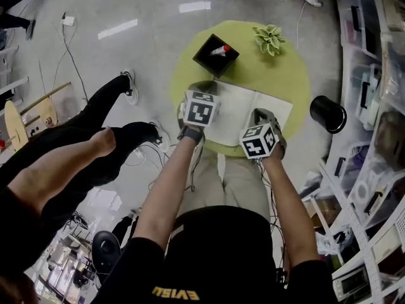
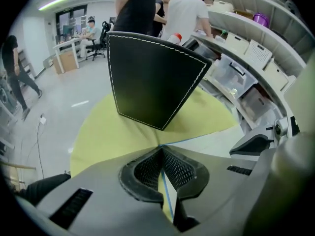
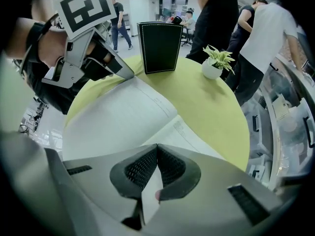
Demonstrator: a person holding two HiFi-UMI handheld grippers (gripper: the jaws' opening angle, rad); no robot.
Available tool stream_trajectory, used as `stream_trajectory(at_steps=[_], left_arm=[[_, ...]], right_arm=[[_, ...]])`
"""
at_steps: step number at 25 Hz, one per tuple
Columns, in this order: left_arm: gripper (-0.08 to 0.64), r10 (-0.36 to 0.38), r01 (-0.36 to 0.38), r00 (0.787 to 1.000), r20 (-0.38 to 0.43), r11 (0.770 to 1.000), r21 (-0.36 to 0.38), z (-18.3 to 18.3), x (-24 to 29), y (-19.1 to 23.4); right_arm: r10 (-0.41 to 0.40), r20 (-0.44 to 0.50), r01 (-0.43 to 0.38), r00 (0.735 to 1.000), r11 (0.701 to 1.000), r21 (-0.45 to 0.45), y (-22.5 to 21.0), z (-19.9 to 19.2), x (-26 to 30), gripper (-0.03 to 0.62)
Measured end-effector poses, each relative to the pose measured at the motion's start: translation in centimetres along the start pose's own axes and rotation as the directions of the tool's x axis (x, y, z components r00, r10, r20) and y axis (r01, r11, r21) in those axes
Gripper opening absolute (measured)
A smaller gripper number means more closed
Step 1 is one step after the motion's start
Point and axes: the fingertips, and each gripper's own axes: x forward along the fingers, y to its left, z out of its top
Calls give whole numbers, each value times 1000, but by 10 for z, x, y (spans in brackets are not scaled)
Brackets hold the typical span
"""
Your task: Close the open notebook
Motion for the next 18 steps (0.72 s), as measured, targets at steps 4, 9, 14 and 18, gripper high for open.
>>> stream_trajectory(at_steps=[4,9,14,18], left_arm=[[12,19,-19,1000,15,1000,-4,0,0,1],[12,15,-15,1000,-7,1000,5,-2,-2,2],[12,0,0,1000,-12,1000,-13,-9,-5,-3],[12,-11,10,1000,-13,1000,-27,-9,-4,-2]], right_arm=[[-3,-6,3,1000,1000,-3,0,0,1,-14],[0,-10,0,1000,1000,-9,0,1,1,-14],[-2,-11,2,1000,1000,-11,1,0,1,-15],[0,-9,-1,1000,1000,-12,1,0,1,-14]])
